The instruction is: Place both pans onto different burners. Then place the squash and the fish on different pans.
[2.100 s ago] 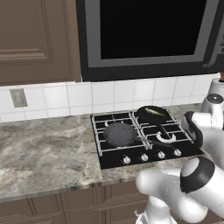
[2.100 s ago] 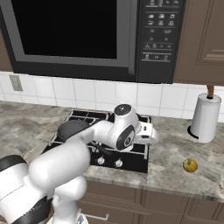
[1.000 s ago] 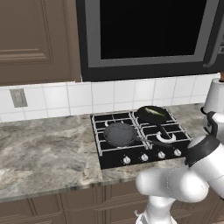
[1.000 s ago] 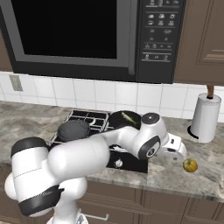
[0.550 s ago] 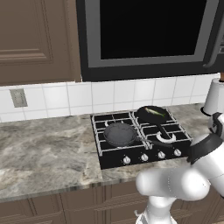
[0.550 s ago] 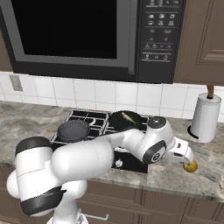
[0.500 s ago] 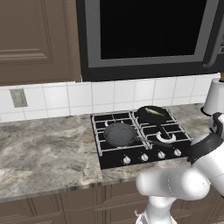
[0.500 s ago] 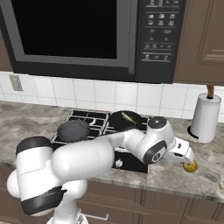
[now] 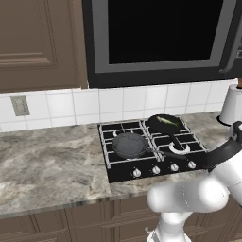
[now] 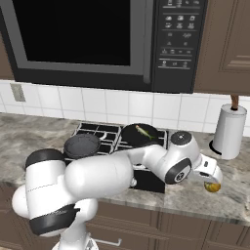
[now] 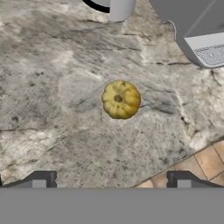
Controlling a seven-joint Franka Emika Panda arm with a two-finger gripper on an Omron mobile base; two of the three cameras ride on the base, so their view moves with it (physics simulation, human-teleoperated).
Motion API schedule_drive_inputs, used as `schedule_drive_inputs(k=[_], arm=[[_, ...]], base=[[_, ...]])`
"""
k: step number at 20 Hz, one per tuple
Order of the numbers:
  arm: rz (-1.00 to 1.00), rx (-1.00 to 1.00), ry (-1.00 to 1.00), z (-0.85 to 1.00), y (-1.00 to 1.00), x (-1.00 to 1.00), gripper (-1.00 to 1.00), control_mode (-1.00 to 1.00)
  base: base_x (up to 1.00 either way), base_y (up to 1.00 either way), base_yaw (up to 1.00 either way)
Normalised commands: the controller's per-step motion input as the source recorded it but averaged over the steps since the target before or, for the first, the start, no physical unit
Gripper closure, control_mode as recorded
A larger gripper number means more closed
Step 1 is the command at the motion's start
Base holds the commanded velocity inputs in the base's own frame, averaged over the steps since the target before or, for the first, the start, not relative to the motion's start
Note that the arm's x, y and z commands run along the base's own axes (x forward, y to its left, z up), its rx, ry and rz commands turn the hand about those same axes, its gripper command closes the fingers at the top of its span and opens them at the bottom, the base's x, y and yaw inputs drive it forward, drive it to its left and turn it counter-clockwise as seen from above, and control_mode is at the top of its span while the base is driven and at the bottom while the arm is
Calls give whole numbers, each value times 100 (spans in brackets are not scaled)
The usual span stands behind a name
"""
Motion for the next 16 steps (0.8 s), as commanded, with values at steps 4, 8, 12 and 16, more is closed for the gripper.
schedule_drive_inputs(k=[4, 8, 12, 16], arm=[[-1, 1, 0, -2, -19, 12, -100, -100], [-1, 1, 0, -2, -15, 21, -100, -100], [0, 2, 0, -5, -13, 16, -100, -100], [0, 1, 0, -14, -15, 0, -100, -100]], base=[[0, 0, 0], [0, 0, 0], [0, 0, 0], [0, 0, 0]])
